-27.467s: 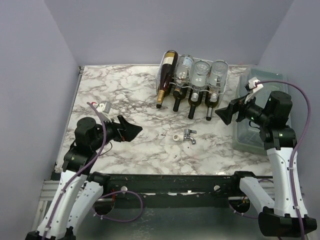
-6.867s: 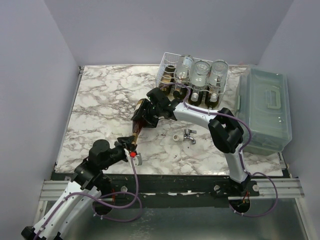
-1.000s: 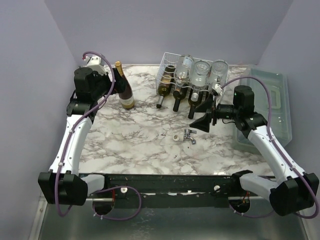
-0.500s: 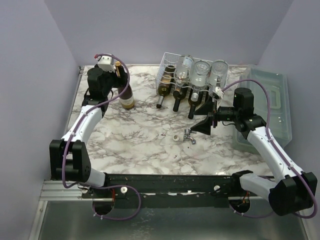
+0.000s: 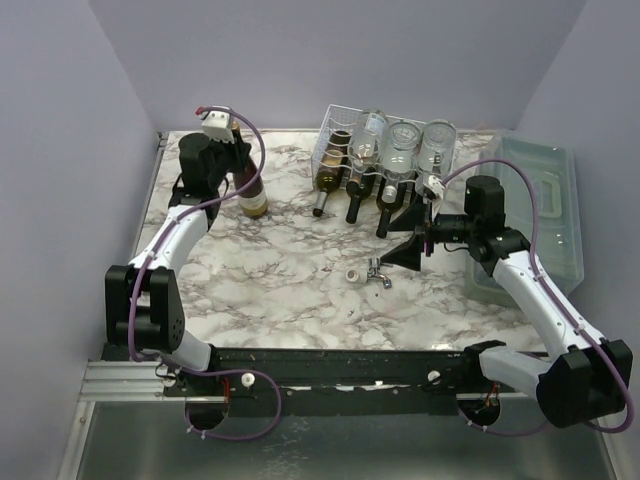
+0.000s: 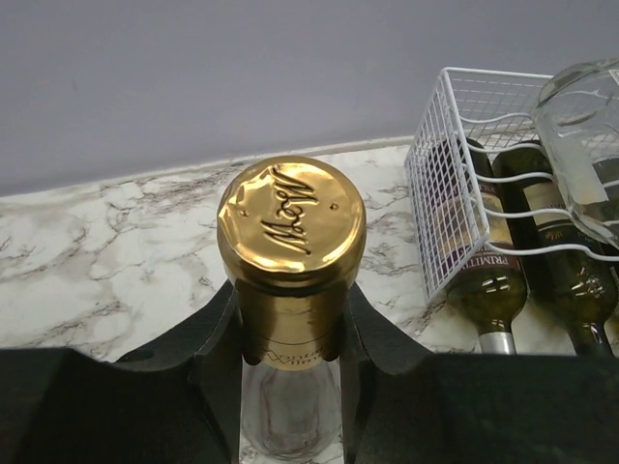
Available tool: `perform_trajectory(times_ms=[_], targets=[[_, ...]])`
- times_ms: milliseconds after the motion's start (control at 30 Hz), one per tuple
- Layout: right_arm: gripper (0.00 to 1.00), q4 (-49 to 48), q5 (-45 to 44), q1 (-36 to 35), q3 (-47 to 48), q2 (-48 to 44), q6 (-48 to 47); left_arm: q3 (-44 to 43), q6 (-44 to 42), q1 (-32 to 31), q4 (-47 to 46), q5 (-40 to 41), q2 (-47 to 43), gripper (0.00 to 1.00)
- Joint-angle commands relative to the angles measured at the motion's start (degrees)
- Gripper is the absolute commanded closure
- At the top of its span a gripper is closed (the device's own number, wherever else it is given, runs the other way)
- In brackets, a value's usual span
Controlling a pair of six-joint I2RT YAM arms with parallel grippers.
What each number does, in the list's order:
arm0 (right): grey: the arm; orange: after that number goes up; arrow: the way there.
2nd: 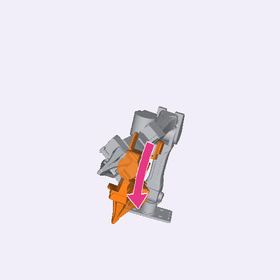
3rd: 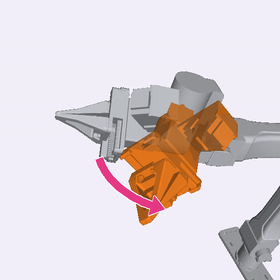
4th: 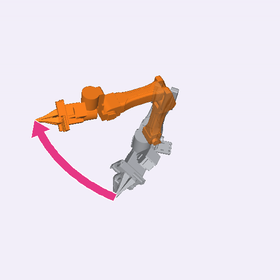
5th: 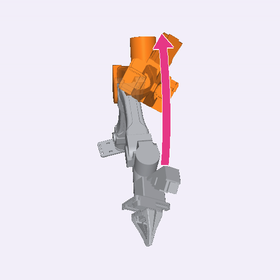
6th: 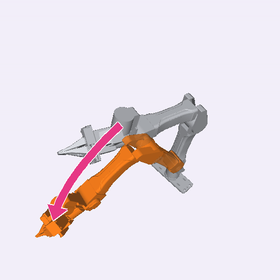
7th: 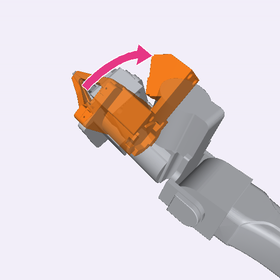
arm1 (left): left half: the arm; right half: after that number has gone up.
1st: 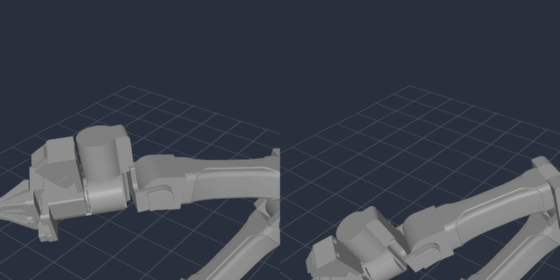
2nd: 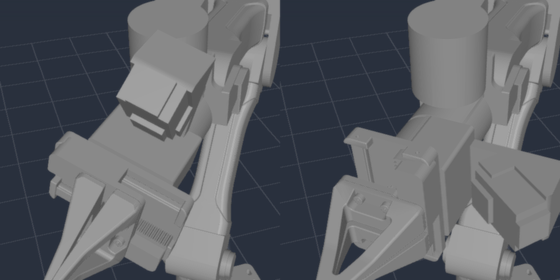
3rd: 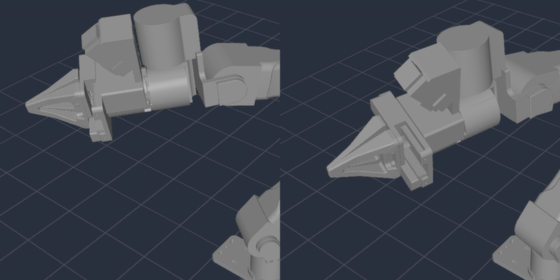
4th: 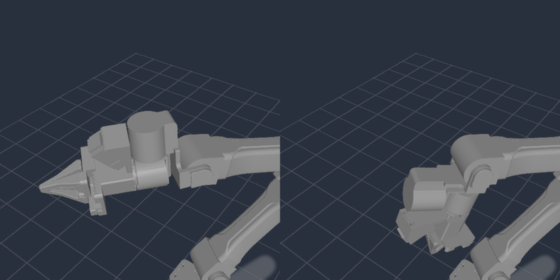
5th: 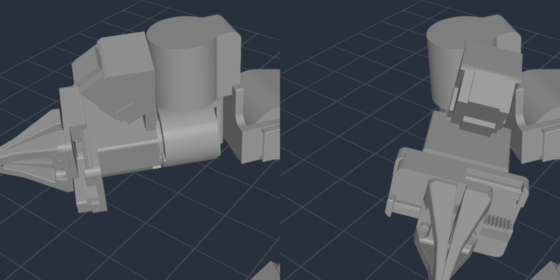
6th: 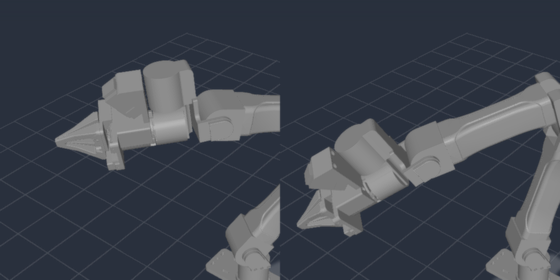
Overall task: Take the wine bottle off the wine rack
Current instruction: Place the wine bottle at the center of the board, then move the wine bottle to the center of the board.
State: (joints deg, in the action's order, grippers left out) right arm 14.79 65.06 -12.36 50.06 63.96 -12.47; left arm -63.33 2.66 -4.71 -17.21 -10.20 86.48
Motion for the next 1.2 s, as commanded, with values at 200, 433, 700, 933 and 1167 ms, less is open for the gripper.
perform_trajectory(times_ms=[200,433,700,933,1167], targets=[[0.0,5.22,1.94,0.28,2.12,1.59,-4.04,-16.32,-1.15,8.37,-4.58,-1.98,7.86,1.0],[0.0,10.21,2.31,0.28,4.24,3.88,-7.72,-26.45,-2.39,11.6,-3.59,0.14,15.52,1.0],[0.0,12.81,3.01,0.24,5.52,5.51,-9.77,-31.18,-3.08,12.61,-0.91,3.77,17.63,1.0],[0.0,12.64,2.79,0.24,5.33,4.85,-9.68,-34.36,1.93,12.7,2.86,-3.77,18.07,1.0],[0.0,12.37,2.79,0.27,5.29,4.3,-9.39,-41.68,4.67,8.99,6.32,-12.87,21.45,1.0]])
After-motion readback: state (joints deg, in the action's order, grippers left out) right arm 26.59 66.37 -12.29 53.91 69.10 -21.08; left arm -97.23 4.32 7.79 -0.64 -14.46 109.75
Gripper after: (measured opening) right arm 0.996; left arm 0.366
